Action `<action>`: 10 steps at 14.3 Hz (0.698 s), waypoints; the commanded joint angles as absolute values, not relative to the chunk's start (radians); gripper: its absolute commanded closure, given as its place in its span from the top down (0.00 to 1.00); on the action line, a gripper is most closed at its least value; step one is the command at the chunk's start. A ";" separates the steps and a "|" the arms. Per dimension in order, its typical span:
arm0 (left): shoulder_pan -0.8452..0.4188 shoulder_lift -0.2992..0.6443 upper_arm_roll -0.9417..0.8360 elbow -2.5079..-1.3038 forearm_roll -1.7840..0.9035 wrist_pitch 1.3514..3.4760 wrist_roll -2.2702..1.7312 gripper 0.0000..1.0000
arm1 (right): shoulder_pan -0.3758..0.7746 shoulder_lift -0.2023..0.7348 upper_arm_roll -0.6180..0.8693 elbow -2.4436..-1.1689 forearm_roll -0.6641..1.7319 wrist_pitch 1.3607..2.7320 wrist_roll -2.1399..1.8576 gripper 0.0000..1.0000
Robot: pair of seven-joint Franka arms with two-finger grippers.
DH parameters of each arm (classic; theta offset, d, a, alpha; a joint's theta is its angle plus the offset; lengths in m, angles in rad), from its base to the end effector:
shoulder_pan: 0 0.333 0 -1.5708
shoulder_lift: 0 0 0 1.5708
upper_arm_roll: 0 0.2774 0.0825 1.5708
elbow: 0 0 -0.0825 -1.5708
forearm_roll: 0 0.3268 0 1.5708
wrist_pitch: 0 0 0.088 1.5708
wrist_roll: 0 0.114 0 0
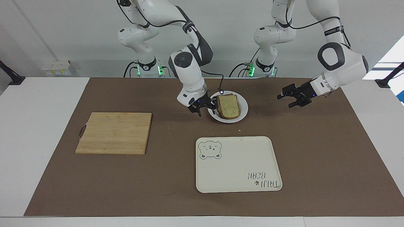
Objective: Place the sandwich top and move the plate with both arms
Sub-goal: 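Lower the bread onto the egg toast and open the right gripper, then withdraw the right gripper while the left gripper approaches the plate rim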
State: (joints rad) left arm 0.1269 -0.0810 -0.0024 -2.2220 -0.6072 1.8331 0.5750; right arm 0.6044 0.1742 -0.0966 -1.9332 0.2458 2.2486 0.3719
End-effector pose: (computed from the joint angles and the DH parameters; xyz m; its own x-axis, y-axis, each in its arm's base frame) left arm 0.4400 0.0049 0.3870 0.9789 -0.2025 -0.0259 -0.1487 -0.7944 0.5889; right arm 0.4809 0.2791 0.3964 0.9988 -0.0080 0.0490 0.0033 -0.9741 -0.2263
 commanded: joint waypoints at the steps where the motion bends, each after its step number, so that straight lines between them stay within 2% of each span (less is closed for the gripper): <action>1: 0.130 -0.115 -0.012 -2.284 -0.638 1.864 0.529 1.00 | 0.510 0.085 -0.087 -1.936 0.103 2.153 0.353 1.00; 3: 0.123 -0.115 -0.014 -2.338 -0.688 1.911 0.529 1.00 | 0.457 0.052 -0.087 -1.904 0.037 2.076 0.348 1.00; 8: -0.024 -0.120 -0.014 -2.483 -0.813 2.087 0.531 1.00 | 0.290 -0.086 -0.087 -1.867 0.035 1.826 0.324 1.00; 10: -0.067 -0.120 -0.015 -2.528 -0.842 2.143 0.531 0.90 | 0.250 -0.129 -0.090 -1.867 0.035 1.743 0.269 1.00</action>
